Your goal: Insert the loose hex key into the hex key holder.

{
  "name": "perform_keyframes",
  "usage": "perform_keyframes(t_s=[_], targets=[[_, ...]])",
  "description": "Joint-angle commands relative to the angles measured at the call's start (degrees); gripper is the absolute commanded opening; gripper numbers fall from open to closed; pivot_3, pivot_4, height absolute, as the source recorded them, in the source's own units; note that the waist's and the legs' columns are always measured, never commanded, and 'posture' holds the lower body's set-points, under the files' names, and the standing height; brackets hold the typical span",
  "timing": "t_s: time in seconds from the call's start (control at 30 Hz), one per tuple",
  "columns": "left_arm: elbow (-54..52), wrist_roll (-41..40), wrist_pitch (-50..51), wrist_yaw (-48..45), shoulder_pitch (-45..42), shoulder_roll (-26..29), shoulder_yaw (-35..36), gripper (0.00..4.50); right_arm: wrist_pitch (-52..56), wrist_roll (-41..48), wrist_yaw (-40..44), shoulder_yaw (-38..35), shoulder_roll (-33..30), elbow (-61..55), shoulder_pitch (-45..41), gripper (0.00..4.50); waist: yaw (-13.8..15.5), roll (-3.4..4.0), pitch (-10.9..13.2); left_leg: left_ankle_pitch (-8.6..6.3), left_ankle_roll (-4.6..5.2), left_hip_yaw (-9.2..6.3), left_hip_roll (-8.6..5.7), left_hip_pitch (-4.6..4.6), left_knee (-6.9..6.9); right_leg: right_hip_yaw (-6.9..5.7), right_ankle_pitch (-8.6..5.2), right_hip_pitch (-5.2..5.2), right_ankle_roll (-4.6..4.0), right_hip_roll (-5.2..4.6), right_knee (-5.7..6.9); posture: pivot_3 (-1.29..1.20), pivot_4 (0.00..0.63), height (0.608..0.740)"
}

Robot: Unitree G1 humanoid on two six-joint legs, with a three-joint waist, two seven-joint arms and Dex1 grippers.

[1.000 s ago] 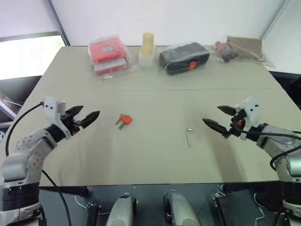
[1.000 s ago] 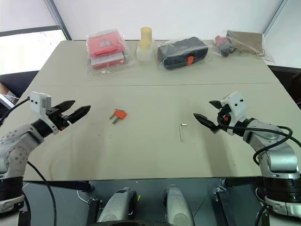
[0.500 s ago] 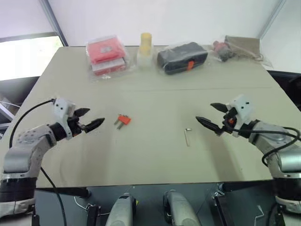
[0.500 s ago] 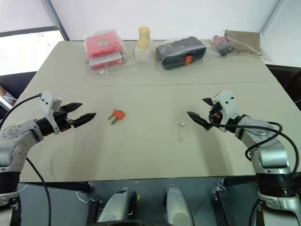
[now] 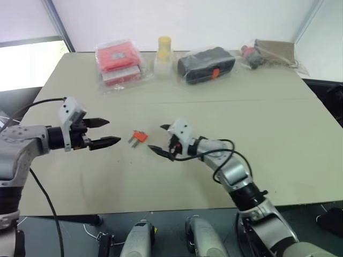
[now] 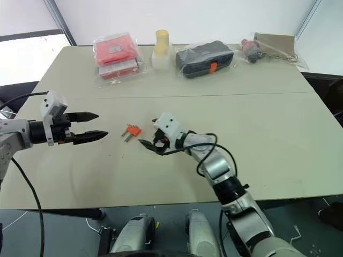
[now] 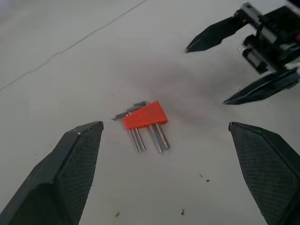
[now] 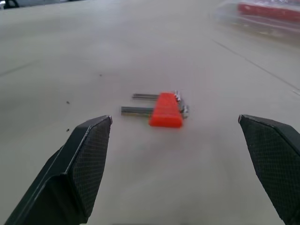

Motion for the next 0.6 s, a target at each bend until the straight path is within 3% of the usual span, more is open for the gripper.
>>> perform_keyframes(t_s=[0.03,0.37,0.6], targets=[[-3.3,-1.7,1.6,1.4,1.0,0.7,3.2,4.48,-4.6,-2.5,-2.2,-0.2,3.3,6.5,-3.5,4.5,-0.1,0.0,0.0,0.0,0.0,-0.01,0.0,0.0,0.0,-0.01,0.0,0.0,0.0,0.0,0.0,0.0,0.15,0.74],[-5.2,-2.5,2.9,2.7,4.8,1.3,4.8,4.48,-12.0,-4.9,-3.9,-2.2,9.3,24.8,-9.7,4.5,-0.4,0.0,0.0,0.0,-0.01,-0.07,0.02,0.04,-0.06,-0.01,0.0,-0.05,-0.01,0.06,0.07,0.0,0.15,0.74],[-6.4,-2.7,2.6,4.3,5.6,0.1,4.1,4.48,-13.9,-5.4,-1.6,-2.4,10.8,27.9,-10.4,4.5,-0.4,0.0,0.0,0.0,-0.01,-0.05,0.02,0.04,-0.07,0.0,0.01,-0.06,-0.01,0.04,0.07,0.0,0.15,0.74]])
